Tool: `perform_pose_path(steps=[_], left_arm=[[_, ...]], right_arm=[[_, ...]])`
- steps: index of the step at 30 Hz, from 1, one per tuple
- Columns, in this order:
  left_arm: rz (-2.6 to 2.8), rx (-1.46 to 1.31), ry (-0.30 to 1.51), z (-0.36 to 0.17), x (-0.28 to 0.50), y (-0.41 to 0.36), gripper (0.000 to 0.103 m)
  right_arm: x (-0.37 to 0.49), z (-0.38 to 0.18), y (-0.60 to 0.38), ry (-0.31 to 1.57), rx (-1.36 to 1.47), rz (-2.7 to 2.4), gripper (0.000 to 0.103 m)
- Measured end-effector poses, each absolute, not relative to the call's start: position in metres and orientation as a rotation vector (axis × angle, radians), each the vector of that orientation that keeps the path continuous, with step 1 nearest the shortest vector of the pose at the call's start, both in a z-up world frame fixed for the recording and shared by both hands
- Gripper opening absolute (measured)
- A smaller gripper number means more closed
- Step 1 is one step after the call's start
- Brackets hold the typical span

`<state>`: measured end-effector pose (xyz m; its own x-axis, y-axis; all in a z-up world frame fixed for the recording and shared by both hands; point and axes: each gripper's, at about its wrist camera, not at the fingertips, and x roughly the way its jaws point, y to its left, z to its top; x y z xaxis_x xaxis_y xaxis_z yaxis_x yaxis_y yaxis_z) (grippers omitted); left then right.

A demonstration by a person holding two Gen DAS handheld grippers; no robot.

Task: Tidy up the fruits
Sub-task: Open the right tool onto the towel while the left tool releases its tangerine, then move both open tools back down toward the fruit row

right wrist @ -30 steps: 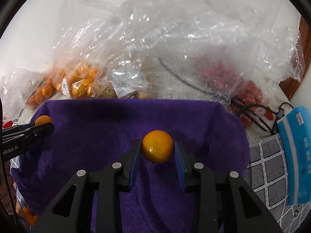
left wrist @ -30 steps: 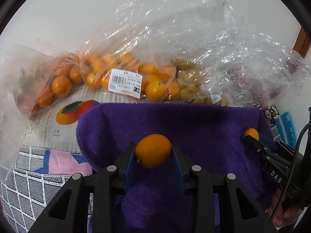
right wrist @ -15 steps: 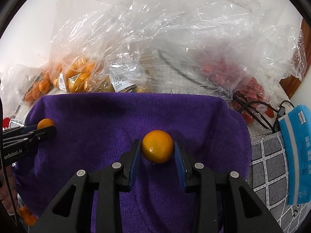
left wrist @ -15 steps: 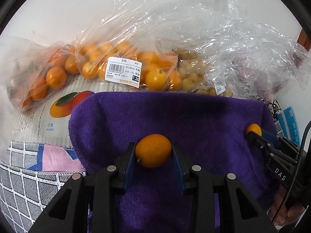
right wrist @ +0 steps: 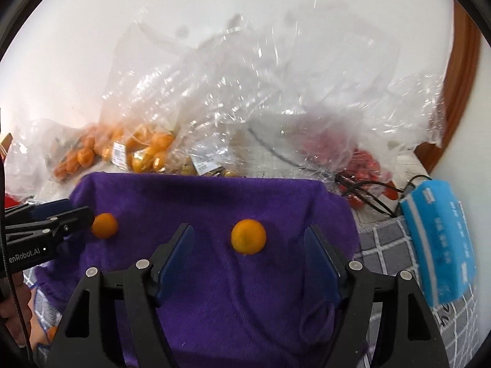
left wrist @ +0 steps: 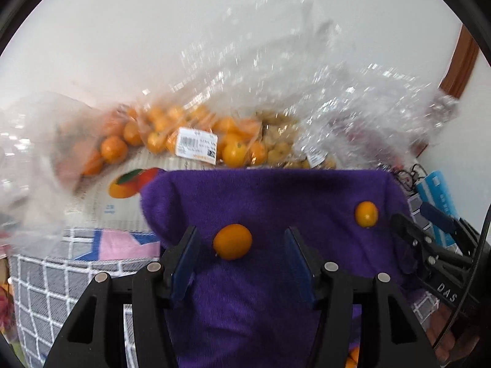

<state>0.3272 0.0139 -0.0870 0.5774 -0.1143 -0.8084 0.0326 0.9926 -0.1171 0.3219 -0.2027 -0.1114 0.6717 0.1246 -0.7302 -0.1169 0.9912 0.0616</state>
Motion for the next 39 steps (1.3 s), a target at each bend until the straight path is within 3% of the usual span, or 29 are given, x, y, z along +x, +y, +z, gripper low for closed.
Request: perform_pose_path(steps=[13,18,39], left_arm=[[-0.079,-0.106,0.810,-0.022,0.223,0.017,0.054],[-0.101,-0.053,0.790,-0.012,0.184,0.013,0.051],[-0.031,-0.135,0.816,-0.040,0.119,0.051,0.052]], right_arm=[[0.209,-0.053,-0.215,0.673,0.041,0.106,0.074],[0.179,-0.049,-0.222,0.715,0.090,0.149,0.074],[0.118,-0.080,-0.210,0.723,0.080,0.187,0.074]])
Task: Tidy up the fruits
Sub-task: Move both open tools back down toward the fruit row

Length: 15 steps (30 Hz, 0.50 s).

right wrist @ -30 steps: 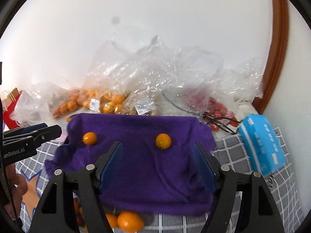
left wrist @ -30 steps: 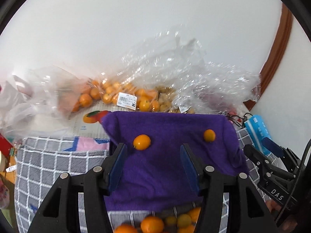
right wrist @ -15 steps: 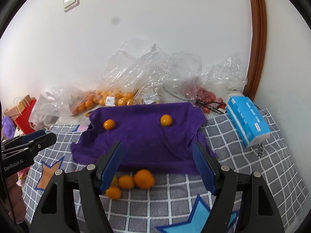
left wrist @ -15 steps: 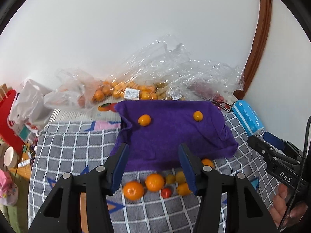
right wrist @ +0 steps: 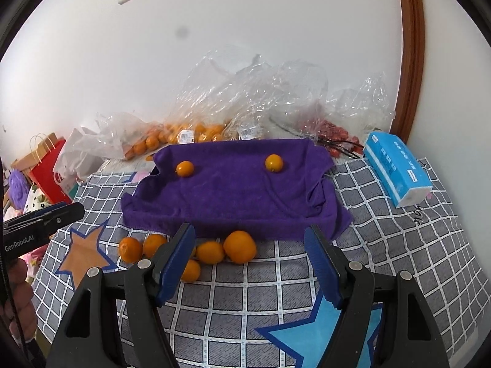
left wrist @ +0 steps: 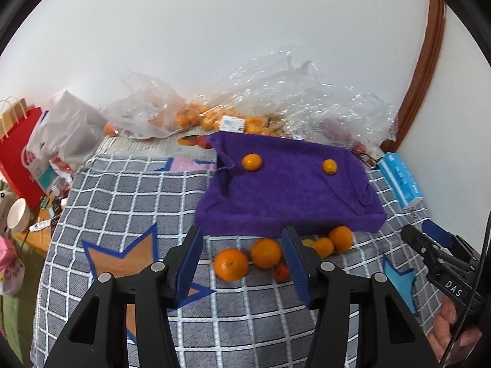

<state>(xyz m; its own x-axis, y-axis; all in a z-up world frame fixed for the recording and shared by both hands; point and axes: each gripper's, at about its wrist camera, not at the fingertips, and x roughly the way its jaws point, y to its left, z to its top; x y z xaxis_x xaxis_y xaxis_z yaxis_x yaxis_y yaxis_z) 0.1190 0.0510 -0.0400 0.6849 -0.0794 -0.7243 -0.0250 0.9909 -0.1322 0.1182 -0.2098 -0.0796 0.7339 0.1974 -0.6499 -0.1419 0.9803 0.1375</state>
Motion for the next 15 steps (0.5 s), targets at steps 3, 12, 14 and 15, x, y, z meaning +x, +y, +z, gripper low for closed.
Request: perform_pose_path(steps=[3,12,14,15], left_arm=[[-0.020,-0.157,0.828,-0.050,0.118,0.059,0.054],[-0.021,-0.180,0.873,-0.080,0.121,0.063,0.054],[-0.024,-0.177,0.893,-0.088,0.121,0.062,0.054],[-0.024,-0.173,0.896,-0.090,0.120,0.062,0.054]], right_arm=[[0.118,-0.090,-0.208,0.735,0.084,0.189,0.070],[0.114,-0.119,-0.211,0.777,0.077,0.174,0.061],[0.114,-0.125,-0.213,0.789,0.083,0.167,0.060],[0.115,-0.129,-0.213,0.796,0.088,0.166,0.060]])
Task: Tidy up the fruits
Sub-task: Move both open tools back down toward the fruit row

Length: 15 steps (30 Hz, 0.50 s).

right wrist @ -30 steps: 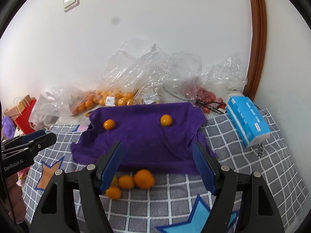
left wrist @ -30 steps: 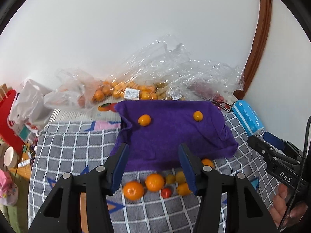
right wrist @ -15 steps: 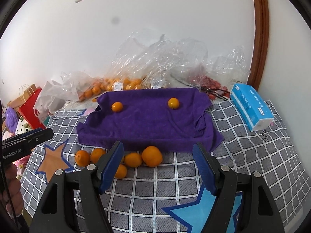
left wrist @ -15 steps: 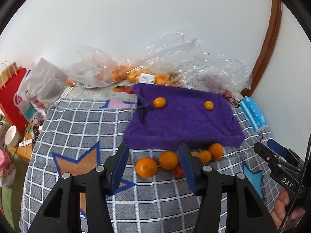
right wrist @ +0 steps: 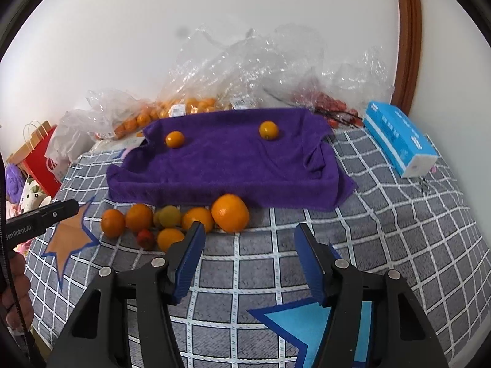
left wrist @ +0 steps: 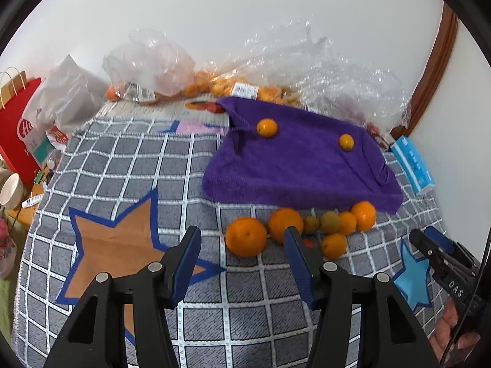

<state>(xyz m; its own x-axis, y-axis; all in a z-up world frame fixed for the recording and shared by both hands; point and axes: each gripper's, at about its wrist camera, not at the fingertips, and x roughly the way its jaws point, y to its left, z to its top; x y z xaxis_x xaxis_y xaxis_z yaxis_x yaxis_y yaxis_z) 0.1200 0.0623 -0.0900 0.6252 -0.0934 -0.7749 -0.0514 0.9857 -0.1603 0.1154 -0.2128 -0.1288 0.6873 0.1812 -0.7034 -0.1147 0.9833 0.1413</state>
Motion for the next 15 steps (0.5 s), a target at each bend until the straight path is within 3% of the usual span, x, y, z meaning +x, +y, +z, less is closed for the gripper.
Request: perform_pose_path(steps=[15], left_arm=[[-0.025,-0.168,0.953,-0.122,0.119,0.074,0.054]], right_arm=[[0.129,-0.155,-0.197,0.838,0.090,0.188,0.051]])
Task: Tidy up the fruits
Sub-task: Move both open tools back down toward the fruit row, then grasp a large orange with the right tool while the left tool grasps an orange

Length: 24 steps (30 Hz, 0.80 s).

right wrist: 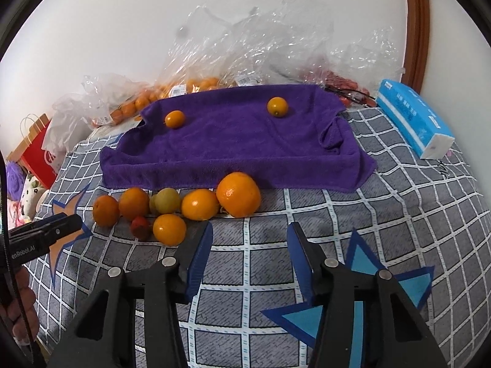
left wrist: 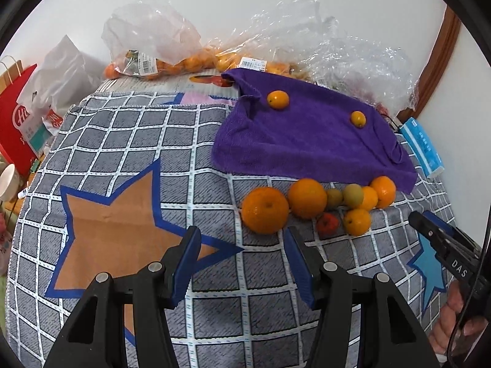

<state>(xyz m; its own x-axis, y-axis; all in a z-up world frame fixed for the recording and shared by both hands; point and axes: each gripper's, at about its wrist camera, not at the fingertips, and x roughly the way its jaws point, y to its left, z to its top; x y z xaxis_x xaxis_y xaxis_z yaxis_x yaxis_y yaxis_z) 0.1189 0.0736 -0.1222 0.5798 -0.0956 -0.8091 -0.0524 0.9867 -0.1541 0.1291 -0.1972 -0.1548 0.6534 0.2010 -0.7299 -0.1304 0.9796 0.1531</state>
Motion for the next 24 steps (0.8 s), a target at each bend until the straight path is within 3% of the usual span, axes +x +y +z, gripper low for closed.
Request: perform_pose_path(steps=[24], left_arm=[[-0.074,-0.156,0.979,-0.152,0.145,0.066,0.054]], right_arm=[[0.180,-0.185,-0.179,0.887,0.030,0.208,0.047]])
